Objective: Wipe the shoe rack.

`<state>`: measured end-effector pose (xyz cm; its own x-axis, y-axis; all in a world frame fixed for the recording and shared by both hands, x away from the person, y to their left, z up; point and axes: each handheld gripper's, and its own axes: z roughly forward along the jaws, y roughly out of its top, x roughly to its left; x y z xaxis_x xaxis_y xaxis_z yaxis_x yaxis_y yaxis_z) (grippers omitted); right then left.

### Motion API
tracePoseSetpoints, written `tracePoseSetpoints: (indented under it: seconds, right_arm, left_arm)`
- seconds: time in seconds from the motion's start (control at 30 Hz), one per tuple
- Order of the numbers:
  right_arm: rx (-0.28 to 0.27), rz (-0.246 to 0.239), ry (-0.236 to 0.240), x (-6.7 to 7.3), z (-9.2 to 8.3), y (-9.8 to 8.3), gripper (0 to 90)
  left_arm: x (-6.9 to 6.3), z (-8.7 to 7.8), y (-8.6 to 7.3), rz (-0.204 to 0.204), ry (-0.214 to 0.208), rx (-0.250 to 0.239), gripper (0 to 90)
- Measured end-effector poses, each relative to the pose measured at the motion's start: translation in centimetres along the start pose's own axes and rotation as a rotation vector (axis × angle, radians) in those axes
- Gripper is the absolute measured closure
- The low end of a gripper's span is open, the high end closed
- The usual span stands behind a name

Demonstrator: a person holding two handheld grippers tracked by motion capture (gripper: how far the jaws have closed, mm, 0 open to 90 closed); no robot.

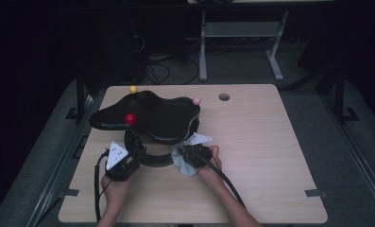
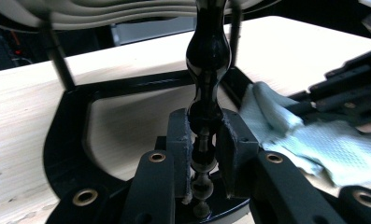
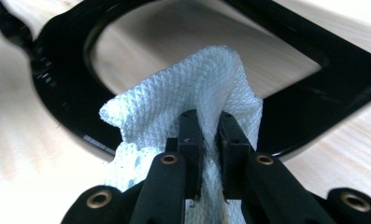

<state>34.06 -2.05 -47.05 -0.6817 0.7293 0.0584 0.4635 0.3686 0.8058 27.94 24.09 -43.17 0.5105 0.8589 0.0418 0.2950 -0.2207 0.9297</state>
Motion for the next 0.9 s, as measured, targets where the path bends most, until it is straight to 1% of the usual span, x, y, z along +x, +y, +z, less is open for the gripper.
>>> tracePoseSetpoints:
  seconds: [0.17, 0.23, 0.3, 0.33, 0.37, 0.43, 0.47, 0.53, 0.57, 0.6, 0.67, 0.73, 0.83, 0.9]
  right_arm:
    - [0.003, -0.024, 0.018, 1.3, -0.2, -0.2, 82.0]
    - [0.006, -0.030, 0.045, 2.0, -0.3, -0.4, 81.9]
    - [0.011, -0.047, 0.060, 2.4, -0.5, -0.3, 81.8]
    - [0.010, -0.057, 0.054, 2.4, -0.5, -0.3, 81.7]
    - [0.006, -0.055, 0.039, 2.2, -0.5, -0.3, 81.7]
    - [-0.010, -0.020, 0.015, 1.2, -0.2, -0.1, 81.5]
    - [-0.018, 0.005, 0.011, 0.8, -0.1, 0.0, 81.5]
    - [-0.017, 0.031, 0.016, 0.4, 0.2, 0.2, 81.6]
    - [-0.017, 0.025, 0.017, 0.6, 0.4, 0.1, 81.6]
    - [-0.016, 0.008, 0.013, 0.8, 0.4, 0.1, 81.6]
    - [-0.015, 0.002, 0.025, 1.3, 0.4, 0.0, 81.8]
    - [-0.011, -0.009, 0.028, 1.7, 0.4, 0.0, 82.0]
    - [-0.007, -0.020, 0.028, 2.0, 0.2, -0.1, 82.3]
    - [-0.006, -0.023, 0.025, 2.0, 0.0, -0.3, 82.4]
  left_arm:
    - [0.8, 0.0, 0.0, -0.009, 0.031, 0.001, 75.5]
    - [1.1, 0.0, -0.1, -0.015, 0.046, -0.003, 75.4]
    - [1.3, 0.0, -0.1, -0.018, 0.046, -0.003, 75.4]
    - [1.3, 0.0, 0.0, -0.018, 0.046, -0.002, 75.5]
    - [1.2, 0.0, -0.1, -0.019, 0.047, -0.004, 75.5]
    - [1.3, 0.0, -0.1, -0.022, 0.043, -0.007, 75.5]
    - [1.3, 0.0, -0.1, -0.020, 0.039, -0.006, 75.5]
    - [1.4, 0.0, -0.2, -0.020, 0.030, -0.008, 75.6]
    - [1.5, 0.0, -0.2, -0.021, 0.027, -0.009, 75.7]
    - [1.5, 0.0, -0.2, -0.022, 0.025, -0.010, 75.7]
    - [1.4, 0.0, -0.2, -0.021, 0.027, -0.010, 75.7]
    - [1.4, 0.0, -0.2, -0.023, 0.026, -0.008, 75.7]
    - [1.2, 0.1, -0.1, -0.014, 0.020, -0.006, 75.8]
    - [0.9, 0.2, -0.1, -0.008, 0.012, -0.004, 75.8]
